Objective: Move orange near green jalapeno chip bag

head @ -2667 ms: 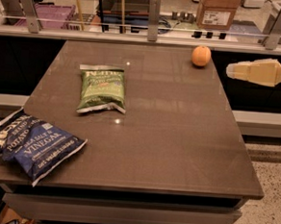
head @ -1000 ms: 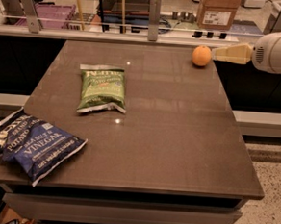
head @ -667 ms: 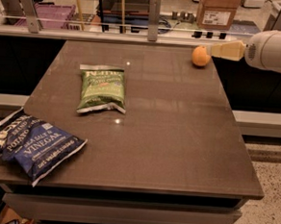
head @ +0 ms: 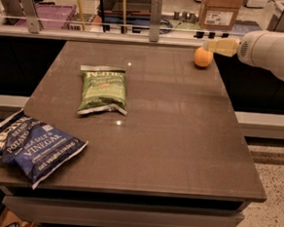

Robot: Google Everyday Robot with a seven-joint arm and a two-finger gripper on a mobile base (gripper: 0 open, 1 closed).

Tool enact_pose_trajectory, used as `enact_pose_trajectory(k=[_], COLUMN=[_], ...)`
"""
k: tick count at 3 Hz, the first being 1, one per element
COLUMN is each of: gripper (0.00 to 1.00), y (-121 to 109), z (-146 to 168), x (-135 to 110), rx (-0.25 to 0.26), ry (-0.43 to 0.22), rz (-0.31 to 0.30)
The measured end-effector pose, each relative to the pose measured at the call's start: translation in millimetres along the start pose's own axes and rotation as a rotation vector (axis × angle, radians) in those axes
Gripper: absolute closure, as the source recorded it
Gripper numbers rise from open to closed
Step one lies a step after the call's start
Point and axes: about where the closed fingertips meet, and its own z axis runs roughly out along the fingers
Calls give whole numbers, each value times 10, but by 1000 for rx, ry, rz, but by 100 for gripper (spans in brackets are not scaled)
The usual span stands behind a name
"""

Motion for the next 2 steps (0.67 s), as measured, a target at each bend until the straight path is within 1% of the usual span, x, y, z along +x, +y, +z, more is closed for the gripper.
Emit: enact_pose_trajectory(k=[1, 2], gripper=[0, 0], y=[-38, -47], z=[251, 476], x=[46, 108], rx=[-5, -20], ry=[-11, -22], rz=[27, 35])
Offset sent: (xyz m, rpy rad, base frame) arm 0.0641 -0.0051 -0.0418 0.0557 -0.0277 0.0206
